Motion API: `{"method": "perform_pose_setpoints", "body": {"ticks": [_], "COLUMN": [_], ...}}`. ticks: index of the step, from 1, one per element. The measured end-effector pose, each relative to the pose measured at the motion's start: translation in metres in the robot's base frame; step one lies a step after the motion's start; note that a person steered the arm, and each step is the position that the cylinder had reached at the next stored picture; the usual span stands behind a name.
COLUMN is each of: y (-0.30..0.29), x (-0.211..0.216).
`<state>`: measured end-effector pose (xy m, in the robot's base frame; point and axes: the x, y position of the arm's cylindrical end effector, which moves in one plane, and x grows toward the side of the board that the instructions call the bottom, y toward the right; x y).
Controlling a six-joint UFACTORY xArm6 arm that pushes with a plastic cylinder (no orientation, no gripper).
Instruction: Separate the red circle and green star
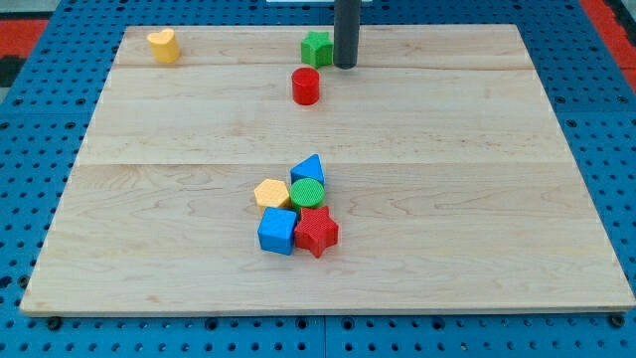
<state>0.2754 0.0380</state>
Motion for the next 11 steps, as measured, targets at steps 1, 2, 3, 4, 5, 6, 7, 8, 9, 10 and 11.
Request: {"method": "perform_pose_setpoints", "body": {"ticks": [1,2,3,4,5,6,7,8,9,10,11], "y": [0.006,0.003,-0.011,-0.103,-0.128,-0.025,0.044,0.068,0.031,0.025,0.072], "x": [0.019,0.039,0.089,0.09,0.055,0.054,0.044,0.035,0.048,0.02,0.007]}}
